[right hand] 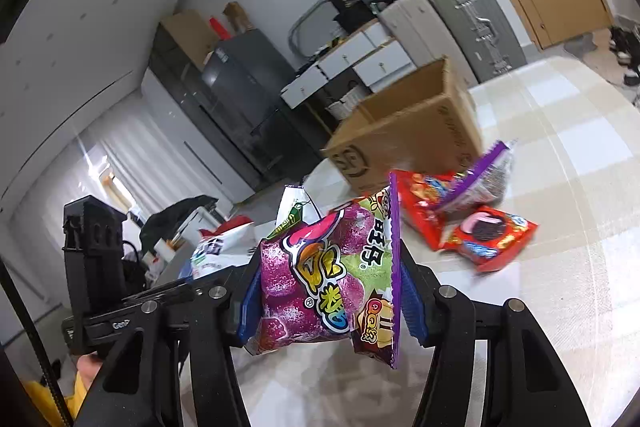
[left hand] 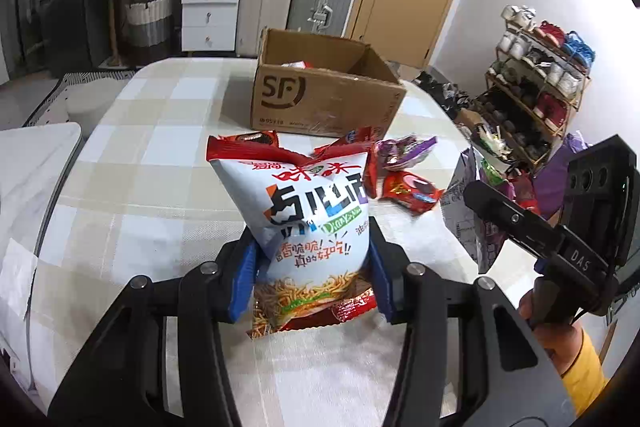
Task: Organize snacks
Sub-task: 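Lift and carry the noodle bag and purple candy bag over the box with both grippers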
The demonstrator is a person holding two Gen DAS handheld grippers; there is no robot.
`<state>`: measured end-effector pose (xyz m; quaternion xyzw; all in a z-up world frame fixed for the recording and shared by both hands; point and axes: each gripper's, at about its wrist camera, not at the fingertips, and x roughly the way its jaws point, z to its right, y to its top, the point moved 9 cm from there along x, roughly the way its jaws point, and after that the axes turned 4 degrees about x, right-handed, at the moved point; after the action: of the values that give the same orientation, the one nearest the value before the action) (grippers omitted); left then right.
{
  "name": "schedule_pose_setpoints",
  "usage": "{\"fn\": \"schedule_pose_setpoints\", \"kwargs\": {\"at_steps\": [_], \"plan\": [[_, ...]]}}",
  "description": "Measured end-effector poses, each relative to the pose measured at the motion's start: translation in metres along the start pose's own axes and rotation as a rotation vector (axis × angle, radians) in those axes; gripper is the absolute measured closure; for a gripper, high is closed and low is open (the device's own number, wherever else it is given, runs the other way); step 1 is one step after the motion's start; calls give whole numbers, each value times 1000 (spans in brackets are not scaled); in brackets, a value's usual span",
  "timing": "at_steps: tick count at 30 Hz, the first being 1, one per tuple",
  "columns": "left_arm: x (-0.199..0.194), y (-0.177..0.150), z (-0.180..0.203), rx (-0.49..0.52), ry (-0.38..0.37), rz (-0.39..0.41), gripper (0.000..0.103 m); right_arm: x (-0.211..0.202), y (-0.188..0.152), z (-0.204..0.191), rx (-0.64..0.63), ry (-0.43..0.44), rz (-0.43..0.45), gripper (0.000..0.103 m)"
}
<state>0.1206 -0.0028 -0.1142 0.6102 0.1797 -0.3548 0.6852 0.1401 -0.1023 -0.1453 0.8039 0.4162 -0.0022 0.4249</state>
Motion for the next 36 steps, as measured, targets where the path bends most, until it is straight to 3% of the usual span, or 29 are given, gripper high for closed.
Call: {"fn": "schedule_pose_setpoints", "kwargs": {"at_steps": [6, 12, 20, 30, 36], "plan": [[-39, -2, 8, 39, -4, 69, 58, -13, -4, -33, -59, -22, 16, 45], [-74, -16, 15, 44, -59, 105, 58, -22, -9, -54, -88, -38, 23, 45], [-111, -20, 0, 23, -70, 149, 58, -34, 0, -85, -109, -44, 51, 45], [-162, 1, -32, -12, -56, 205, 58, -38, 40, -119, -198, -58, 69, 45], [-175, 30, -45, -22, -57, 227, 58, -29, 73, -128, -225, -59, 55, 45]]}}
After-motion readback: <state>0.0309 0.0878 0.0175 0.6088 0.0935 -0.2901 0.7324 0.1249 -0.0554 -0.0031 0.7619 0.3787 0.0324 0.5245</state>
